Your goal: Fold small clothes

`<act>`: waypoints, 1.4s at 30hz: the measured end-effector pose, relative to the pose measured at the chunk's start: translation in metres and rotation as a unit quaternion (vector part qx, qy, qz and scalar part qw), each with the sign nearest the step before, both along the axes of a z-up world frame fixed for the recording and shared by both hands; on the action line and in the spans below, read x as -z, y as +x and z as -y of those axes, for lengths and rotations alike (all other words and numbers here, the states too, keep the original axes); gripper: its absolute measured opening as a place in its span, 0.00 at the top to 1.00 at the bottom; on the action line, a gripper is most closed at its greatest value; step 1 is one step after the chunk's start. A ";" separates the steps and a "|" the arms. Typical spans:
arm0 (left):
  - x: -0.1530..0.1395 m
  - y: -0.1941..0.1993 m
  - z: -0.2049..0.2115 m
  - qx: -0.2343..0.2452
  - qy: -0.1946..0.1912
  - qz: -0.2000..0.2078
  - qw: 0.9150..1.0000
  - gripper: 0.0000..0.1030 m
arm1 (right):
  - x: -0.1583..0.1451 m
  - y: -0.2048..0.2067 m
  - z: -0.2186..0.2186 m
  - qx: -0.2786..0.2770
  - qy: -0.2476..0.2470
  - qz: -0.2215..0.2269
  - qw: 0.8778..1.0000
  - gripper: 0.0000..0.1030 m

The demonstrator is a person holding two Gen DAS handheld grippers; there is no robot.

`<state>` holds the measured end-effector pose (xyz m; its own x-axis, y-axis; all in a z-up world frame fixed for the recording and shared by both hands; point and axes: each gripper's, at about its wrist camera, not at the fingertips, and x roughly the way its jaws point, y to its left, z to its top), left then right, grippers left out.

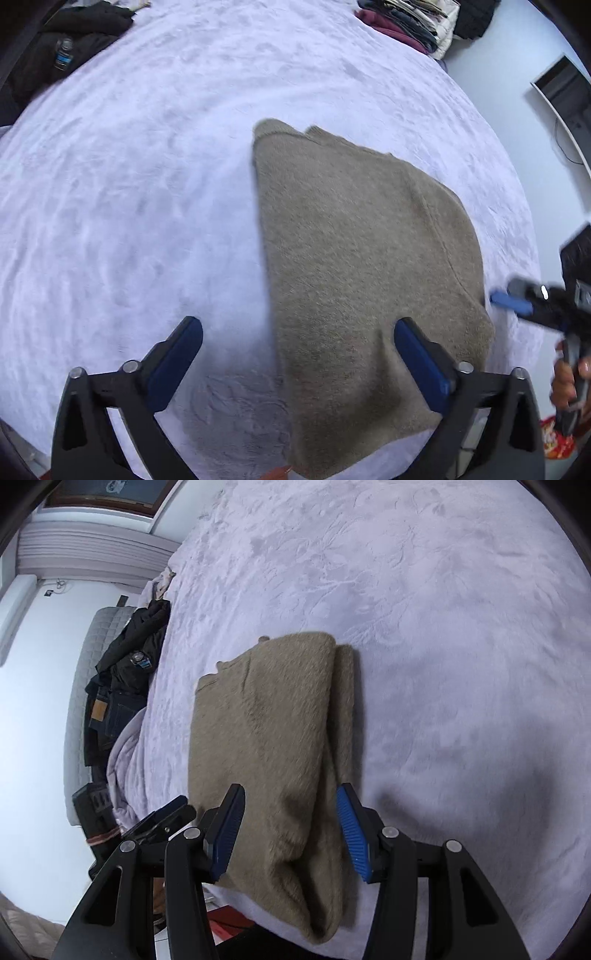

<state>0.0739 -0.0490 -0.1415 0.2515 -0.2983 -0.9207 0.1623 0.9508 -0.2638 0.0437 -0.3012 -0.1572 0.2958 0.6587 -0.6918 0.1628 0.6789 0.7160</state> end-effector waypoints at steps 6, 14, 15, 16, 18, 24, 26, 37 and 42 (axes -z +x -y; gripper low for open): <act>-0.006 0.015 0.004 -0.004 0.017 0.002 1.000 0.00 | 0.027 -0.014 -0.028 -0.007 0.038 -0.048 0.998 0.73; 0.007 0.015 0.029 -0.006 0.026 -0.016 1.000 0.00 | 0.013 -0.024 -0.033 -0.032 -0.104 -0.020 0.994 0.87; 0.010 0.013 0.029 -0.006 0.037 -0.019 0.999 0.00 | 0.022 -0.027 -0.033 -0.035 -0.112 -0.025 0.993 0.87; 0.013 0.010 0.030 -0.005 0.044 -0.021 0.999 0.00 | 0.029 -0.027 -0.033 -0.036 -0.113 -0.028 0.993 0.88; 0.015 0.003 0.032 -0.003 0.050 -0.020 0.999 0.00 | 0.039 -0.032 -0.032 -0.031 -0.109 -0.026 0.993 0.88; 0.011 -0.015 0.031 0.002 0.073 -0.015 0.997 0.00 | 0.039 -0.046 -0.024 -0.015 -0.099 -0.028 0.995 0.87; 0.008 -0.020 0.031 0.001 0.079 -0.017 0.997 0.00 | 0.037 -0.050 -0.020 -0.009 -0.099 -0.033 0.995 0.87; -0.001 -0.045 0.038 0.024 0.111 -0.054 0.992 0.00 | 0.021 -0.072 -0.011 0.011 -0.137 -0.078 0.988 0.87; -0.016 -0.050 0.040 0.031 0.113 -0.063 0.991 0.00 | 0.001 -0.080 -0.010 0.022 -0.152 -0.077 0.985 0.87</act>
<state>0.0237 -0.0887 -0.1253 0.1186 -0.0924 -0.9886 0.2009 0.9773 -0.0672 -0.0367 -0.2910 -0.1579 0.1960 0.4037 -0.8936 0.2873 0.8477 0.4460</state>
